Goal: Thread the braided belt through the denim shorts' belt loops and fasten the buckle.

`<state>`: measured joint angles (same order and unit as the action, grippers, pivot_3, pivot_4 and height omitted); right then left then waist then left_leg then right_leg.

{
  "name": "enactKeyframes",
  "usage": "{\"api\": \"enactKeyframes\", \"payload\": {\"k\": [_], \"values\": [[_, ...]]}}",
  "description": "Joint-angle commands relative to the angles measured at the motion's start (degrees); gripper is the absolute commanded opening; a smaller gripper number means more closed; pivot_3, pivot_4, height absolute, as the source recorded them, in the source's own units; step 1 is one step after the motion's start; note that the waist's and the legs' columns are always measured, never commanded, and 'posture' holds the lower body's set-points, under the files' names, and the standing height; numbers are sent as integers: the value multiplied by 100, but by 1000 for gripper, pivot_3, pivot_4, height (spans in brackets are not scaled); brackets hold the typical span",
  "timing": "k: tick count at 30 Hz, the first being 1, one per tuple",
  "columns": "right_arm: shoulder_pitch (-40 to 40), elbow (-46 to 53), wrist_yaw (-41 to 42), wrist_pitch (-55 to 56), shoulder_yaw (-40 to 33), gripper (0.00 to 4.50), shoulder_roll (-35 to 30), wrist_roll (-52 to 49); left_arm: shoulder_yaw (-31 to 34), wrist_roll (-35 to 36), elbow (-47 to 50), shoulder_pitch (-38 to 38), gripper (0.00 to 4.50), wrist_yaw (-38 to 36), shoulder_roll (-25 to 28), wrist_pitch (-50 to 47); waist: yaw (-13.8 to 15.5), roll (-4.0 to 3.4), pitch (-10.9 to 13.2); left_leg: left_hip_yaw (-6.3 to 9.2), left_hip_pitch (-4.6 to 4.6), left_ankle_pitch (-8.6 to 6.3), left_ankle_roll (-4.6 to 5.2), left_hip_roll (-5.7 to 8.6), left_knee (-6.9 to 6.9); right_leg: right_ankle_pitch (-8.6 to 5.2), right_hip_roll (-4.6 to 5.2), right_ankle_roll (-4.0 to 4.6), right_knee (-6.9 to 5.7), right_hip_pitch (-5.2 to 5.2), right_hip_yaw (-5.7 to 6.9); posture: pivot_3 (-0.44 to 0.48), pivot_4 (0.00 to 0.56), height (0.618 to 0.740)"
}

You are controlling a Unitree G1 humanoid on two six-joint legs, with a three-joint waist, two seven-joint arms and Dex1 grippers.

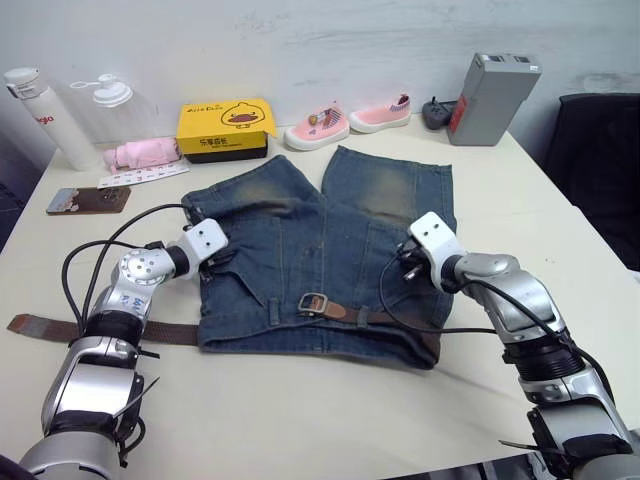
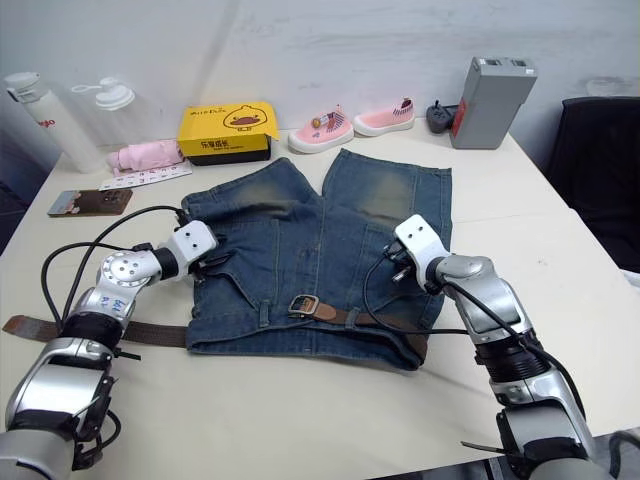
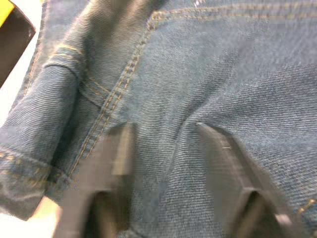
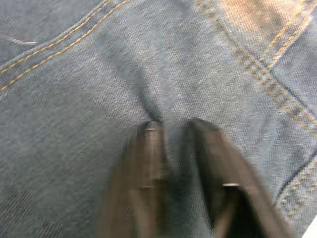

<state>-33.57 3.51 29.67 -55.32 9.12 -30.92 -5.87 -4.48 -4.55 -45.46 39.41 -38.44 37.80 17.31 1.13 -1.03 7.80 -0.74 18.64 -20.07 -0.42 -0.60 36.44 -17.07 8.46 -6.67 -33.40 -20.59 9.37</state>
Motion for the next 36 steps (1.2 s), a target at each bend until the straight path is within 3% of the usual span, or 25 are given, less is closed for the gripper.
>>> {"api": "enactKeyframes", "payload": {"k": [1, 2, 5, 9, 12, 18, 23, 28, 36], "values": [[108, 1073, 312, -301, -672, 3077, 10, -666, 736, 952, 2241, -737, 3996, -402, 398, -1199, -15, -10, 6, 3, -1, 2, 3, -7, -1, 0, -3, 0, -1, 0, -1, 0, 150, 706], [142, 1334, 393, -416, -849, 3238, -8, -856, 1025, 1352, 2921, -992, 4012, -472, 494, -1716, -34, -16, 16, 5, -1, 2, 4, -10, -3, 0, -4, 0, -1, 0, -1, 0, 150, 706], [253, 1938, 616, -439, -1194, 4408, -37, -1324, 1774, 2340, 4348, -1612, 4012, -540, 727, -3168, -51, -14, 26, 26, -8, 2, 4, -13, -22, 0, -1, 0, 5, 2, -9, 0, 150, 706], [553, 2816, 1026, -188, -1491, 4408, 10, -2067, 3156, 3861, 5509, -2644, 4012, -343, 782, -5104, -90, -30, 41, 27, -21, -4, -4, -13, -42, 0, -1, 0, 31, 16, -18, 0, 150, 706], [898, 3382, 1117, 2, -1407, 4408, -63, -2303, 4332, 4769, 5846, -3510, 4012, 80, 569, -6252, -118, -43, 50, 24, -29, -4, -6, -13, -49, 0, -2, -1, 44, 25, -25, 0, 150, 706], [1441, 3820, 1108, 383, -888, 4408, -297, -2212, 6041, 5743, 5821, -4847, 4012, 795, -86, -7164, -94, 0, 68, 24, -33, -9, -14, -15, -44, -1, -3, 0, 47, 28, -25, 0, 150, 706], [1582, 3735, 1074, 799, -374, 4408, -482, -1908, 6434, 5915, 5933, -5915, 4012, 992, -556, -7351, 1, 4, 64, 25, -33, -22, -21, -10, -42, -2, 3, 2, 57, 27, -29, 0, 150, 706], [1544, 3697, 1019, 886, -140, 4408, -417, -1899, 6726, 6228, 5815, -6487, 4012, 1188, -838, -7441, 57, 15, 58, 34, -28, -44, -41, -20, -41, -9, 1, 14, 89, 19, -28, 0, 150, 706], [1468, 3617, 942, 1030, 4, 4408, -366, -1800, 6550, 6861, 5262, -5772, 4012, 2063, -978, -7898, 56, 10, 58, 40, -28, -66, -52, -25, -40, -11, 14, 21, 94, 17, -30, 0, 150, 706]]}}
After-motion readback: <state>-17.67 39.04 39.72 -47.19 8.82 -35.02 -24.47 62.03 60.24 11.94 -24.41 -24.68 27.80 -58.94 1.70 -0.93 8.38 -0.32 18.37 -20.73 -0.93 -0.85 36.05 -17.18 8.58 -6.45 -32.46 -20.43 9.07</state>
